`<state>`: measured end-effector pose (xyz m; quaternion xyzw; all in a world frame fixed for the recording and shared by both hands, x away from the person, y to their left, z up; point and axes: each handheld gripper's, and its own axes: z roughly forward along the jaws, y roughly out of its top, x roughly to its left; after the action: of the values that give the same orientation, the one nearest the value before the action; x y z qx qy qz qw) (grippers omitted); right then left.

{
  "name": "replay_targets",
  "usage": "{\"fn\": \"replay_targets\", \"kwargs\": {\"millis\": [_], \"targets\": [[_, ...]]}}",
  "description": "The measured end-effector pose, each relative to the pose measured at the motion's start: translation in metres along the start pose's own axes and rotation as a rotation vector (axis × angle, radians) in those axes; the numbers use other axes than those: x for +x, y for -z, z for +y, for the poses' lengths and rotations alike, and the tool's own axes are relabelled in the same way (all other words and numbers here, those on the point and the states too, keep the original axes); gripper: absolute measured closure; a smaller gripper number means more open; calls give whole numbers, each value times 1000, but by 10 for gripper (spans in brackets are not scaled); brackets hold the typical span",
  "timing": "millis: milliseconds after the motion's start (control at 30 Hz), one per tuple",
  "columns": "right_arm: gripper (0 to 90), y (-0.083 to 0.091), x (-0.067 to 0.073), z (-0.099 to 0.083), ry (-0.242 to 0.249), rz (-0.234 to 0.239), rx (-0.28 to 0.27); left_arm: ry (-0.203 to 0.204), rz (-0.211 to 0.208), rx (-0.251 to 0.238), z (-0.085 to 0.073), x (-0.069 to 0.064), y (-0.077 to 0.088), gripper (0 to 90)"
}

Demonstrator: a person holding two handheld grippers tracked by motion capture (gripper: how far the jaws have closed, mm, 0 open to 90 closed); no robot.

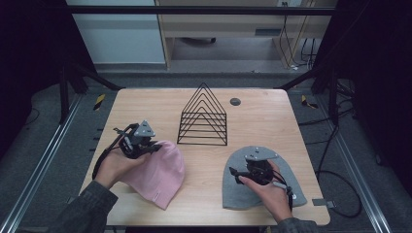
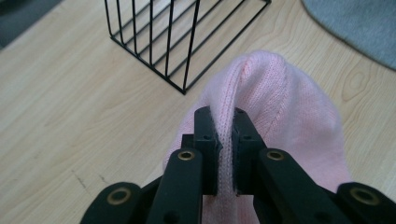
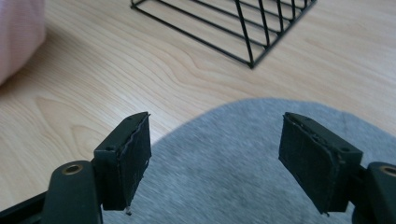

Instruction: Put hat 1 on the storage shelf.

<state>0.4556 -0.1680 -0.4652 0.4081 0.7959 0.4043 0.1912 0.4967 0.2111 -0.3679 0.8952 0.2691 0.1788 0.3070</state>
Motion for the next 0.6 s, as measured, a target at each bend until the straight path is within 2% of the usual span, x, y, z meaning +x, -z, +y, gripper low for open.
{"fn": "replay_targets", "kwargs": {"millis": [67,100,233,333,600], "targets": [[254,2,3,5,6,3,-15,-7,4,-3,2,-1,3,830],[255,4,5,8,17,2,-19,-17,15,-8,6,-1,10,830],[260,4,11,15,34,11,-25,-16,21,-25,14,0,21,830],[266,3,17,21,44,28,-25,-19,32,-48,23,0,30,831],[300,-6,35,38,79,72,-29,-49,44,-72,48,-2,44,831]]}}
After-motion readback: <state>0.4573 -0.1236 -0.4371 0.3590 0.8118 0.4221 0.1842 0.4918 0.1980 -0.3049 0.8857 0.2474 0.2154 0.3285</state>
